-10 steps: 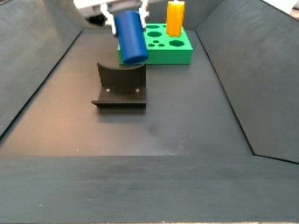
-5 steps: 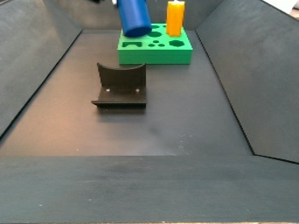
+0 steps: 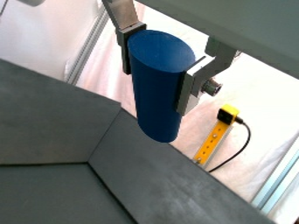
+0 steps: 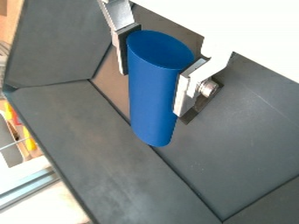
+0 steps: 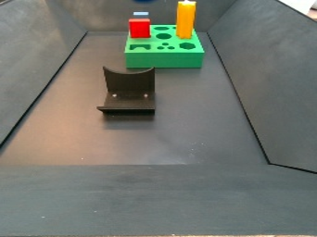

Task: Pick up the oval object. Move up. Place the oval object on the fixture. Regrasp the oval object. Move to above the board. Insert the oval object.
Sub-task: Move to above the board.

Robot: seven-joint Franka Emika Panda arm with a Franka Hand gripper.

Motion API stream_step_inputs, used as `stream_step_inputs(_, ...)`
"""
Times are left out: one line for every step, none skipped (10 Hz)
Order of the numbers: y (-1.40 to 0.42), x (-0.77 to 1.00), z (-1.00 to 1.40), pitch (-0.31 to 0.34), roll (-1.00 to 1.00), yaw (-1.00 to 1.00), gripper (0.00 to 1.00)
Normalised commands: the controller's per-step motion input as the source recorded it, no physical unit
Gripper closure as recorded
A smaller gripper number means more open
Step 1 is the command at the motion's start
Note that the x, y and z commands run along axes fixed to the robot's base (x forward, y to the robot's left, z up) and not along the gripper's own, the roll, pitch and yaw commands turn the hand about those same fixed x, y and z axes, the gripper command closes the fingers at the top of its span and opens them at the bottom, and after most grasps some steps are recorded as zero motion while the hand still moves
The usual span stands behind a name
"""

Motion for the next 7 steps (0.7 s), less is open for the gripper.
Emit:
stream_step_inputs(-0.01, -0.04, 0.40, 0.083, -0.06, -0.05, 1.00)
stream_step_inputs(-0.01, -0.03, 0.28, 0.100, -0.06, -0.04, 1.00)
stream_step_inputs(-1.00, -0.39, 0.16, -0.118, -1.00, -0.05, 1.00)
stream_step_inputs(-1.00, -0.39, 0.15, -0.118, -1.00, -0.05, 1.00)
stream_step_inputs(-1.00, -0.42, 0.17, -0.140, -1.00, -0.05, 1.00)
stream_step_inputs(-1.00, -0.43, 0.16, -0.144, -1.00, -0.06, 1.00)
stream_step_inputs(-1.00, -0.45, 0.17, -0.150, -1.00, -0.07, 1.00)
